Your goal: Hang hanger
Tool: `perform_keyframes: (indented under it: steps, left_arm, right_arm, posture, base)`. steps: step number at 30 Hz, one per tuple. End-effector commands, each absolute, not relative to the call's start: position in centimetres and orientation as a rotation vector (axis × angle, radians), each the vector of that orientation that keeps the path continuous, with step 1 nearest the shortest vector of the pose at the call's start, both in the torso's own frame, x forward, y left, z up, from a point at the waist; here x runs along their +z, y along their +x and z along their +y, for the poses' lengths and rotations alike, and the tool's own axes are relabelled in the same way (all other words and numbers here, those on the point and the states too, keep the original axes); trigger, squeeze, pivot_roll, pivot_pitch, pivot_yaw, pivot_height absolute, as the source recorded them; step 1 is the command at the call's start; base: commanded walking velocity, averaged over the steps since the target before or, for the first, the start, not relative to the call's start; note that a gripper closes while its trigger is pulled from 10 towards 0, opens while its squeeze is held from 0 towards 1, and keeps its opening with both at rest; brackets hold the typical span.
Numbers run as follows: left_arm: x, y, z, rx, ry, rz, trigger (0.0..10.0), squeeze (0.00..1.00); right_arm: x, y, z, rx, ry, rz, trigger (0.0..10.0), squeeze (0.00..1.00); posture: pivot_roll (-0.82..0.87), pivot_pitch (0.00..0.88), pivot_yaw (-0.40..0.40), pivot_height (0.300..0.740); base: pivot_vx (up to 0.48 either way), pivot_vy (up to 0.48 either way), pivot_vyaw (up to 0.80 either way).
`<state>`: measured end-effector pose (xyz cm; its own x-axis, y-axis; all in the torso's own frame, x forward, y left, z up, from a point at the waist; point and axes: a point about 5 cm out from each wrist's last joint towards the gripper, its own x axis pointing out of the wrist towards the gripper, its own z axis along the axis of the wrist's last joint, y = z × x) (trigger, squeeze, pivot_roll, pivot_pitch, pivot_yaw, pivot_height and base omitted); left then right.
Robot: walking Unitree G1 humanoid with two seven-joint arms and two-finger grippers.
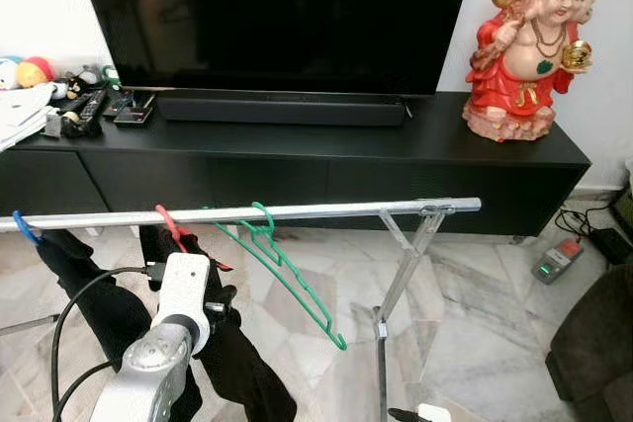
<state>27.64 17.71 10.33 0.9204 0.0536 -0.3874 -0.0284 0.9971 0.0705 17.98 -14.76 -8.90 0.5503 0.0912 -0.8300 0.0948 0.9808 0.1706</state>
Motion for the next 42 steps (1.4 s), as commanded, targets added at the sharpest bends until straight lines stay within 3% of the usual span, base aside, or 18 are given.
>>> perform_keyframes:
  steps: [1, 10, 29, 39, 40, 41, 42]
  left_arm:
    - [10.1, 27.9, 18.2, 0.092, 0.075, 0.426, 10.0, 0.00]
    - [12.5, 30.7, 17.1, 0.090, 0.093, 0.314, 10.0, 0.00]
    - [9.4, 28.9, 18.4, 0.192, 0.169, 0.478, 10.0, 0.00]
    - [9.4, 28.9, 18.4, 0.207, 0.147, 0.440, 10.0, 0.00]
    - [9.5, 29.1, 18.1, 0.193, 0.133, 0.425, 5.7, 0.00]
    - [9.5, 29.1, 18.0, 0.186, 0.127, 0.417, 5.7, 0.00]
    - [9.6, 29.1, 17.9, 0.179, 0.128, 0.415, 0.0, 0.00]
  right_arm:
    - [-9.0, 17.7, -14.5, -0.006, 0.216, 1.001, 10.0, 0.00]
    - [-9.0, 17.7, -14.5, -0.015, 0.220, 0.999, 10.0, 0.00]
    - [-9.0, 17.8, -14.5, 0.003, 0.233, 1.000, 10.0, 0.00]
    - [-9.0, 17.7, -14.4, 0.011, 0.239, 1.001, 10.0, 0.00]
    - [-9.0, 17.7, -14.4, 0.010, 0.240, 1.001, 10.0, 0.00]
    - [-9.0, 17.7, -14.4, 0.010, 0.240, 1.000, 10.0, 0.00]
    - [-9.0, 17.7, -14.4, 0.010, 0.240, 1.000, 10.0, 0.00]
  posture:
    - [0.07, 0.091, 0.016, 0.740]
    - [0.06, 0.102, 0.013, 0.740]
    - [0.07, 0.108, 0.006, 0.740]
    - [0.07, 0.106, 0.009, 0.740]
    - [0.07, 0.105, 0.010, 0.740]
    - [0.07, 0.105, 0.010, 0.740]
    - [0.07, 0.105, 0.010, 0.740]
  base:
    - [0.000, 0.000, 0.00]
    - [0.000, 0.000, 0.00]
    - [0.000, 0.000, 0.00]
    - [0.000, 0.000, 0.00]
    - [0.000, 0.000, 0.00]
    - [0.000, 0.000, 0.00]
    - [0.000, 0.000, 0.00]
